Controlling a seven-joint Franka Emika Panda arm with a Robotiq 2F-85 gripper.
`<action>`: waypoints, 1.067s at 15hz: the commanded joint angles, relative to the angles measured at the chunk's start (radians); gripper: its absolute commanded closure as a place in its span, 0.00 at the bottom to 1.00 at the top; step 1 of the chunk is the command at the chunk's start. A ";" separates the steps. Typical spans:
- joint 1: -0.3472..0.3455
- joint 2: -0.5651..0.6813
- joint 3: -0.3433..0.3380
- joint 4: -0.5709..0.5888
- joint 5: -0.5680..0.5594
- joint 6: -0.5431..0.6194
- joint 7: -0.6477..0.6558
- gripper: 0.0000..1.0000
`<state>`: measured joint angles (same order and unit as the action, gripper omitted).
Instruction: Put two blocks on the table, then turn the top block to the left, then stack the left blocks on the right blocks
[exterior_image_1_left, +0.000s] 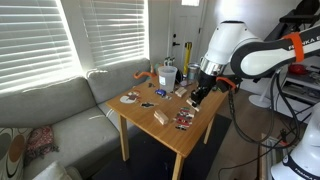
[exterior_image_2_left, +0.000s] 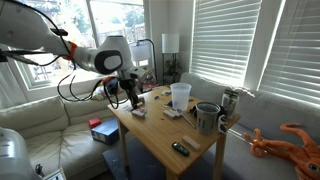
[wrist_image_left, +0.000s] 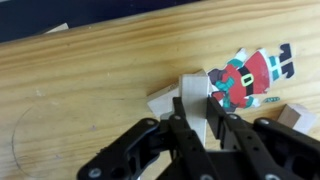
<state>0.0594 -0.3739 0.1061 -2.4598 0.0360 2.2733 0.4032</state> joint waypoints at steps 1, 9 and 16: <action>0.033 -0.004 -0.034 -0.010 0.053 0.003 -0.229 0.93; 0.034 0.038 -0.057 0.006 0.063 -0.035 -0.449 0.93; 0.033 0.053 -0.060 0.020 0.057 -0.050 -0.505 0.93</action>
<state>0.0855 -0.3273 0.0597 -2.4584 0.0875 2.2566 -0.0661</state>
